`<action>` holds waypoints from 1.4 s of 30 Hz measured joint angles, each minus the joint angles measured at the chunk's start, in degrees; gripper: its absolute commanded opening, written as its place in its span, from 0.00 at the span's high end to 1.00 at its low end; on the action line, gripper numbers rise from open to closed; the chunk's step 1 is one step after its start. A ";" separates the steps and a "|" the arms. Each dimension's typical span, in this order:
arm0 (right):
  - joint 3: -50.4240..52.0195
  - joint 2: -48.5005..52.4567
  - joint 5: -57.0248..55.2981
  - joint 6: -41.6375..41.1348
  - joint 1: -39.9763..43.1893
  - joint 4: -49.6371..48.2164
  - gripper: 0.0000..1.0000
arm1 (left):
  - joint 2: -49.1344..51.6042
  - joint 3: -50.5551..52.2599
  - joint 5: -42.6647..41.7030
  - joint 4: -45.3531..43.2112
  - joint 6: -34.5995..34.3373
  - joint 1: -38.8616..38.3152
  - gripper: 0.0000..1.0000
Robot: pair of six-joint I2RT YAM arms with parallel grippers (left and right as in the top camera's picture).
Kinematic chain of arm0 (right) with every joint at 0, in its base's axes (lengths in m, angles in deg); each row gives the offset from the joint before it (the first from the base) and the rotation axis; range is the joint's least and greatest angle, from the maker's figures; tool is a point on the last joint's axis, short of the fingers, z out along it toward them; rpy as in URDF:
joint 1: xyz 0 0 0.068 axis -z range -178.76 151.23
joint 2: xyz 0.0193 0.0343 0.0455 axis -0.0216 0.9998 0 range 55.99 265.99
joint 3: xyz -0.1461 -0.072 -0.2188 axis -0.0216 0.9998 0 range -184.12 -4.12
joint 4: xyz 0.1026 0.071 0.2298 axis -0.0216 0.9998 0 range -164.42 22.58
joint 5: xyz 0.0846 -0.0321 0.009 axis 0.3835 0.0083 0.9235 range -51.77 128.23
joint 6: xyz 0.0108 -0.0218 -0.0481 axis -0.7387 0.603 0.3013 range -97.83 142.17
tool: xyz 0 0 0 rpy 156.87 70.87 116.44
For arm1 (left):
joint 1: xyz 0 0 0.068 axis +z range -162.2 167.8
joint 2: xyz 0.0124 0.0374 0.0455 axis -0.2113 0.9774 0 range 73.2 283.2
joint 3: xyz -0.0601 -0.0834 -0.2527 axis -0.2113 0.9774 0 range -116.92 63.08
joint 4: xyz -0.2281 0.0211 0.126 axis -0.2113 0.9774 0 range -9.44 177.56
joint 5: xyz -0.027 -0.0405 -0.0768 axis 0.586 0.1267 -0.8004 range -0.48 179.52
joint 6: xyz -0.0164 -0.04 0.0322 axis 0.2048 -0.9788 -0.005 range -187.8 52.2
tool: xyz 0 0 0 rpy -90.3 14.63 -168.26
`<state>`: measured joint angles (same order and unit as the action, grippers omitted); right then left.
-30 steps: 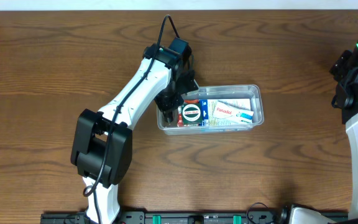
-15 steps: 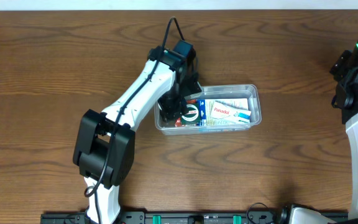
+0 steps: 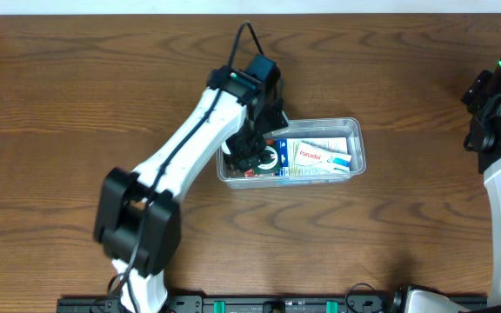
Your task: Pack container
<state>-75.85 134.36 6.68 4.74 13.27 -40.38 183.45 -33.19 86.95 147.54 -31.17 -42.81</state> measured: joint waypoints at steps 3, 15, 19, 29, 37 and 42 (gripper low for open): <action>0.00 0.00 0.00 0.00 0.00 0.00 0.01 | -4.70 -0.26 0.00 -0.02 -1.92 0.00 0.02; 0.00 0.00 0.02 0.00 0.00 -0.02 0.01 | -31.82 -2.12 0.00 -0.83 -8.63 0.85 0.02; 0.00 0.00 0.02 0.00 0.00 0.00 0.01 | -41.72 -2.36 0.00 -0.81 -9.88 0.98 0.02; 0.00 0.00 0.00 0.00 0.00 0.00 0.01 | -59.56 -2.84 0.00 -0.74 -10.91 0.98 0.02; 0.00 0.00 0.02 0.00 0.00 0.00 0.01 | -66.36 -2.84 -0.02 0.85 -11.13 1.03 0.02; 0.00 0.00 0.02 0.00 0.00 -0.02 0.01 | -69.96 -2.84 0.00 9.18 -11.15 4.59 0.02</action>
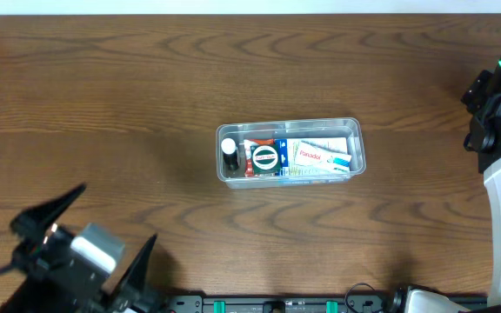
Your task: Pack container
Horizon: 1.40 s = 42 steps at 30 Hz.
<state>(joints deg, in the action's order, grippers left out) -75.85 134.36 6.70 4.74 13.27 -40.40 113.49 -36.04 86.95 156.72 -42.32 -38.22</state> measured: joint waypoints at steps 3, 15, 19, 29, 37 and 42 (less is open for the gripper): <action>0.00 0.00 0.00 0.00 0.00 0.02 0.01 | -3.30 0.87 -0.02 2.34 0.02 3.43 0.02; 0.00 0.00 0.00 0.00 0.00 0.02 0.01 | -18.69 18.69 -0.50 -7.91 0.26 18.73 0.02; 0.00 0.00 0.00 0.00 0.00 -0.02 0.01 | -24.33 31.87 -0.63 -22.51 0.24 22.43 0.02; 0.02 0.00 -0.02 0.00 0.00 0.02 0.01 | -29.38 66.03 -4.17 -63.39 0.26 26.03 0.02; 0.02 0.00 -0.02 0.00 0.00 0.00 0.01 | -30.03 83.54 -6.58 -83.47 0.24 26.03 0.02; 0.02 0.00 -0.02 0.00 0.00 0.04 0.01 | -33.55 91.54 -7.23 -88.85 0.26 26.03 0.02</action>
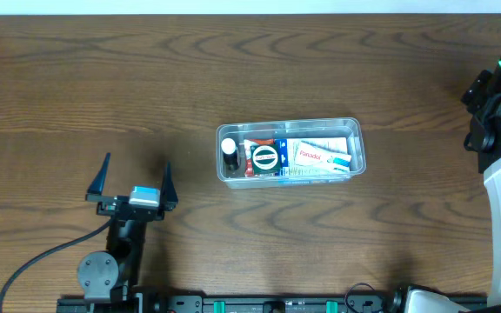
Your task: Pack container
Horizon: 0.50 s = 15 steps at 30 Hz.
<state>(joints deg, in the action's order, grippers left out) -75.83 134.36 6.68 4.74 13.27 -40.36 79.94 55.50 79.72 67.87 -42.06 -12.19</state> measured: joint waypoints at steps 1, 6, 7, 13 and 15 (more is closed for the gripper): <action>0.00 0.00 0.00 0.00 0.00 -0.04 0.01 | -0.94 1.36 -0.13 -0.81 0.00 0.00 0.02; 0.00 0.00 0.00 0.00 0.00 -0.02 0.01 | -4.28 6.08 -0.37 -1.55 0.00 -0.02 0.02; 0.00 0.00 0.00 0.00 0.00 -0.02 0.01 | -4.57 6.67 -0.37 -1.11 0.00 -0.02 0.02; 0.00 0.00 0.00 0.00 0.00 0.00 0.01 | -5.86 7.21 0.15 7.52 0.00 -0.02 0.02; 0.00 0.00 0.00 0.00 0.00 -0.04 0.01 | -6.12 7.21 1.07 11.02 0.00 -0.02 0.02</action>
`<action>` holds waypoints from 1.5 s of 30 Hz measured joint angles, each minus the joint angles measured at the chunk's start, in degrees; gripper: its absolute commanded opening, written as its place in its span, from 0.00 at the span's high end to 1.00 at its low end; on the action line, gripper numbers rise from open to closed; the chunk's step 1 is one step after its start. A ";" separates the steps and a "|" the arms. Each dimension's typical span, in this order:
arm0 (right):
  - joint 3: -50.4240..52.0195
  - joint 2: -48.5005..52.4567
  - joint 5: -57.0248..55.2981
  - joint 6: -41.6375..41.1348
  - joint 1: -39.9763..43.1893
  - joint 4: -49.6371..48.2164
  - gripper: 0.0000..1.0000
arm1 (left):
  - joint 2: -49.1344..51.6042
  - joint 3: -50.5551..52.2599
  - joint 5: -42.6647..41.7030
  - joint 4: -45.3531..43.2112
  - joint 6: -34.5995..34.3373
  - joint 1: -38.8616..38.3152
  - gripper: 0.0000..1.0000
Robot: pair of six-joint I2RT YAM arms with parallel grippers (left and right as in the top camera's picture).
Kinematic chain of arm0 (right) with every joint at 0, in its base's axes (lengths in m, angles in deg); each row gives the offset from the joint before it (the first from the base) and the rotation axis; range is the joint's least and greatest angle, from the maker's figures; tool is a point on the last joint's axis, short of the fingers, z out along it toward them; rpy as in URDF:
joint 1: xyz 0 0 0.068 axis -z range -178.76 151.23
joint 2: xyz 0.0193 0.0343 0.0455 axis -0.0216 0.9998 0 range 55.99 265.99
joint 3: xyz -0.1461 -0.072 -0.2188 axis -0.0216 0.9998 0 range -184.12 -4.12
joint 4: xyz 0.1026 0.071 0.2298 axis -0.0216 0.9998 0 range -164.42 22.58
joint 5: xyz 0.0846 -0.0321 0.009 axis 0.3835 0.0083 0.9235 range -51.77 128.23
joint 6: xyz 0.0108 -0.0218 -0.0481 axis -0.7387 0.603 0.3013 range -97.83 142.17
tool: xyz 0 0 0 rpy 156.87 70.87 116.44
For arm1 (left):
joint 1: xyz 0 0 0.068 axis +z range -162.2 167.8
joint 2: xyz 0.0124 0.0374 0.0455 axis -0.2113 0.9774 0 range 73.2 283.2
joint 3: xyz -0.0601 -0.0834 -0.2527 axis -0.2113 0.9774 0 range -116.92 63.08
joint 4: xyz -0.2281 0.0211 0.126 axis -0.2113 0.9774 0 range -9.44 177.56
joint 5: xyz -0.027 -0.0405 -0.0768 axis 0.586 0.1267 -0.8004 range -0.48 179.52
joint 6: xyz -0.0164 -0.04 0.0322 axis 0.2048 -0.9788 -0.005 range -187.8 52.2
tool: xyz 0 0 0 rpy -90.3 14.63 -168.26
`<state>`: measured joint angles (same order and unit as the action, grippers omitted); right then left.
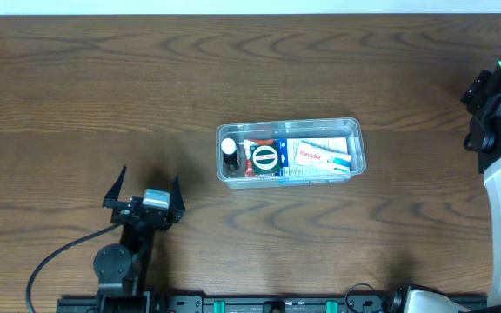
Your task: Pack container
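A clear plastic container (pixel 360 158) sits mid-table in the overhead view. Inside it lie a small dark bottle with a white cap (pixel 230 154) at the left end, a red and blue pack with a round white label (pixel 264 157) beside it, and a white Panadol box (pixel 322 156) on the right. My left gripper (pixel 150 189) is open and empty over bare wood, well left of and nearer than the container. The right arm stands at the right edge; its gripper is out of view.
Brown wooden table (pixel 103 78) all around the container. A black cable (pixel 55 261) runs from the left arm toward the front edge. A black rail (pixel 277 304) with green clips lines the front edge.
My left gripper has shifted slightly right and toward the front edge, still open. The container and its contents have not moved.
My left arm reached over the container's left end, its gripper down among the items. Then it was drawn back to the front left corner, leaving the bottle in the container. It then stood open left of the container, and now sits slightly nearer.
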<state>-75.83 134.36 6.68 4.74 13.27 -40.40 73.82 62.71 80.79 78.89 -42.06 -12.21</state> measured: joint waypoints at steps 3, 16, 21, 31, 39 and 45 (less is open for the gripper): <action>0.00 0.00 0.02 0.00 0.00 0.04 0.01 | -0.02 -0.24 1.68 2.08 0.00 0.00 0.02; 0.00 0.00 0.00 0.00 0.00 0.04 0.01 | -0.04 -0.68 4.92 3.21 0.00 0.00 0.02; 0.00 0.00 0.00 0.00 0.00 0.04 0.01 | -0.04 -0.68 4.94 3.21 0.00 0.00 0.02; 0.00 0.00 0.00 0.00 0.00 0.04 0.01 | -0.04 -0.70 5.09 3.23 0.00 0.00 0.02; 0.00 0.00 0.00 0.00 0.00 0.04 0.01 | -0.04 -0.70 5.09 3.23 0.00 0.00 0.02; 0.00 -0.02 0.00 0.00 0.00 0.04 0.01 | -0.04 -0.70 5.09 3.23 0.00 0.00 0.02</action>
<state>-75.83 134.34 6.68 4.74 13.27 -40.36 73.78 62.02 85.88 82.12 -42.06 -12.21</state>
